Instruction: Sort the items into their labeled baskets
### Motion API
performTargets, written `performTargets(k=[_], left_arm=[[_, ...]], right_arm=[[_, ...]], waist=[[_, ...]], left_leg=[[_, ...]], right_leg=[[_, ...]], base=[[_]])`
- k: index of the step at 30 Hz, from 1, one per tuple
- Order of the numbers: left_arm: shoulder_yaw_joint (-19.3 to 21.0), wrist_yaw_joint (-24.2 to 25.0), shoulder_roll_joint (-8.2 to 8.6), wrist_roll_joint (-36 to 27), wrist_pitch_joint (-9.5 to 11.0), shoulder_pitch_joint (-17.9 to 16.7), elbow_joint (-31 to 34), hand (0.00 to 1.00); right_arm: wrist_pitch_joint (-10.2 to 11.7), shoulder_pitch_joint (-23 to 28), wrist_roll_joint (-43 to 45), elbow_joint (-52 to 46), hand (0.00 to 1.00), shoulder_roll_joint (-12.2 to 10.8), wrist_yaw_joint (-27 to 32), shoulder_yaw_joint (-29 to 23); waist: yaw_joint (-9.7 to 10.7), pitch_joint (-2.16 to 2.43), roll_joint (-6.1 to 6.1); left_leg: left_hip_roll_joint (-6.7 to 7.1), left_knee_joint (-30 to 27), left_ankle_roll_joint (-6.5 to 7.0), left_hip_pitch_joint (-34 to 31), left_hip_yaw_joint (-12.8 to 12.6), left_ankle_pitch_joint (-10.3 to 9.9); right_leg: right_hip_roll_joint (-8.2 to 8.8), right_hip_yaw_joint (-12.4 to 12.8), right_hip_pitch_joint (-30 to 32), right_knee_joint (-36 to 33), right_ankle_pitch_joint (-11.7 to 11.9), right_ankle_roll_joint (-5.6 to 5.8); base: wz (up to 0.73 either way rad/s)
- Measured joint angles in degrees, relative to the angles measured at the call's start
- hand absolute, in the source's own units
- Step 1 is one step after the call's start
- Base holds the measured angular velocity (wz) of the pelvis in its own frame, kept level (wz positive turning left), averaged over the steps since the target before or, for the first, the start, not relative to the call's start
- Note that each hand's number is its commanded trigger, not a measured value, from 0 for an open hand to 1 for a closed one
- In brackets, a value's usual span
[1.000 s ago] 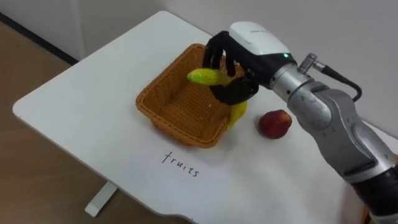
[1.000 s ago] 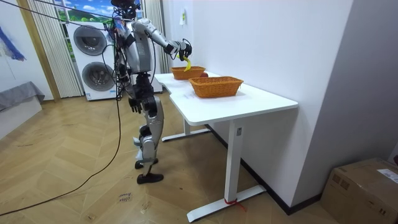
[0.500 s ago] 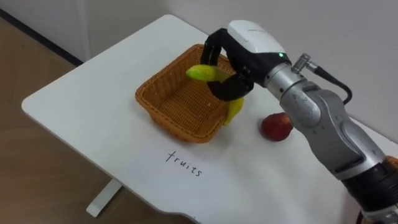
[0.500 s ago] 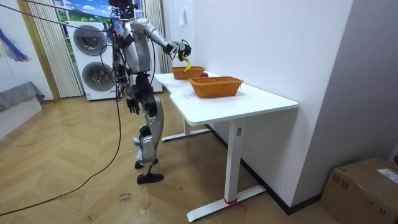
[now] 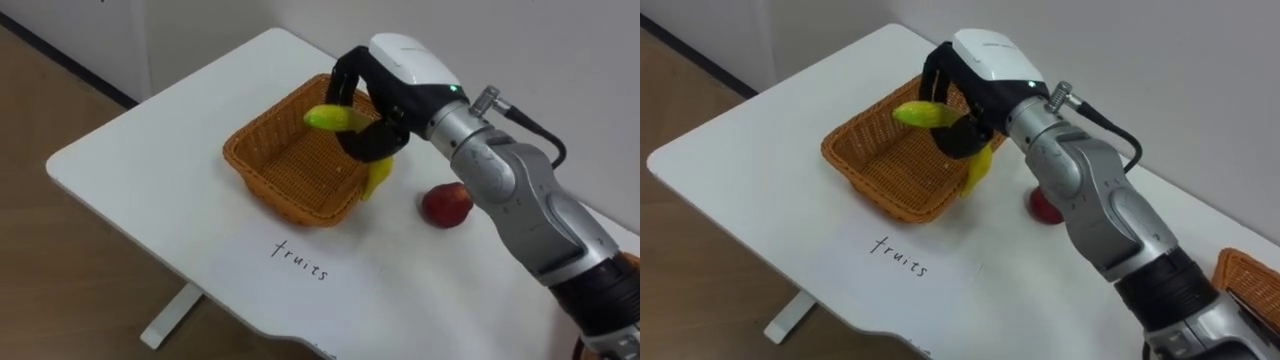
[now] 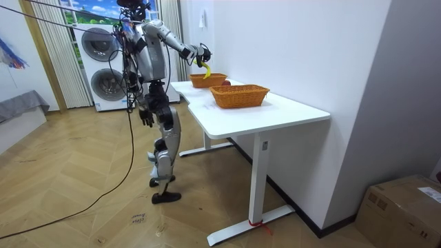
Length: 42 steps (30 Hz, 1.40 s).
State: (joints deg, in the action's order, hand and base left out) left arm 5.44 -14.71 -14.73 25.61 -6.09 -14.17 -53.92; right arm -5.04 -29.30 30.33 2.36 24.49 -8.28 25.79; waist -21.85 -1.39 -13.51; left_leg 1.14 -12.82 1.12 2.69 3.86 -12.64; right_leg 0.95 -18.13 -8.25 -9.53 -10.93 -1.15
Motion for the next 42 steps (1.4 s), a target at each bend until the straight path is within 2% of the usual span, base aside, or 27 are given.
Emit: performTargets(k=[3,7,12,18,19,23,27,30,35,42], left_arm=[[0.1,0.5,0.01,-0.1,-0.2,0.1,0.0,0.00],[0.5,0.9,-0.05,-0.1,-0.2,0.2,-0.1,0.00],[0.8,1.6,-0.20,-0.4,-0.2,0.3,0.0,0.00],[0.8,1.8,-0.28,-0.3,0.2,1.0,0.0,0.00],[1.1,1.8,-0.27,-0.2,0.2,1.0,0.0,0.00],[1.2,1.8,-0.55,-0.2,0.2,0.8,0.0,0.00],[1.2,1.7,-0.56,-0.2,0.2,0.5,0.0,0.00],[1.3,1.7,-0.56,-0.2,0.2,0.3,0.0,0.00],[1.6,1.6,-0.54,-0.1,0.2,0.1,0.0,0.00],[1.6,1.5,-0.57,-0.1,0.2,-0.4,1.0,0.00]], right_arm=[[0.2,0.0,-0.1,1.4,1.00,0.4,-0.1,0.0],[0.0,0.0,0.0,2.0,1.00,1.4,-1.6,0.0],[0.0,-0.1,-0.5,1.3,1.00,2.8,-3.2,0.0],[0.0,-1.4,-0.5,1.0,1.00,3.0,-4.0,0.0],[-0.1,-1.4,-0.5,0.1,1.00,3.5,-4.2,0.0],[0.0,-1.6,-0.4,-3.0,1.00,5.7,-4.5,-0.1],[0.0,-2.1,-0.2,-3.9,1.00,6.3,-4.5,-0.2],[0.0,-2.7,-0.2,-5.1,1.00,7.8,-4.5,-0.2],[0.1,-5.3,2.9,-6.6,1.00,7.8,-4.4,-0.6],[0.2,-5.6,4.0,-8.0,1.00,7.8,-3.5,-0.6]], waist=[[0.4,0.00,-0.01],[0.9,0.02,-0.03],[1.6,0.48,-0.63],[1.7,0.53,-0.68],[1.7,0.53,-0.68],[2.0,0.52,-0.66],[2.7,0.52,-0.66],[3.0,0.53,-0.65],[3.3,0.54,-0.66],[2.7,0.58,-0.71]], left_leg=[[0.12,-0.3,0.01,-0.1,0.6,0.0],[0.22,-0.6,0.02,-0.6,1.0,0.0],[0.14,-0.9,0.02,-0.5,0.8,0.0],[-0.02,-0.9,0.02,-0.1,0.1,0.0],[-0.37,-0.8,0.01,-0.1,-0.1,0.0],[-0.34,-0.8,0.00,-0.1,-0.5,0.0],[-0.36,-0.8,-0.01,-0.1,-0.6,0.0],[-0.29,-0.8,-0.01,-0.1,-0.7,0.0],[-0.26,-0.7,-0.03,-0.2,-0.9,0.0],[-0.23,-0.4,-0.04,-0.1,-0.7,0.0]], right_leg=[[0.11,-1.0,-0.2,0.0,0.0,0.00],[0.15,-1.0,0.1,-0.1,0.0,0.00],[0.13,-0.9,0.0,-0.1,0.0,0.00],[0.15,-0.6,0.1,-0.1,0.0,0.00],[0.15,-0.5,0.1,-0.1,0.0,0.00],[0.12,-0.1,0.0,-0.1,0.0,0.00],[0.10,0.4,0.0,-0.1,0.0,0.00],[0.07,0.5,0.1,-0.2,0.0,0.00],[-0.04,0.5,0.3,-0.2,0.0,-0.01],[-0.03,0.7,0.2,-0.1,0.0,-0.01]], base=[[0.11],[0.04],[0.00],[-0.06],[-0.08],[-0.05],[-0.01],[-0.01],[0.00],[0.00]])
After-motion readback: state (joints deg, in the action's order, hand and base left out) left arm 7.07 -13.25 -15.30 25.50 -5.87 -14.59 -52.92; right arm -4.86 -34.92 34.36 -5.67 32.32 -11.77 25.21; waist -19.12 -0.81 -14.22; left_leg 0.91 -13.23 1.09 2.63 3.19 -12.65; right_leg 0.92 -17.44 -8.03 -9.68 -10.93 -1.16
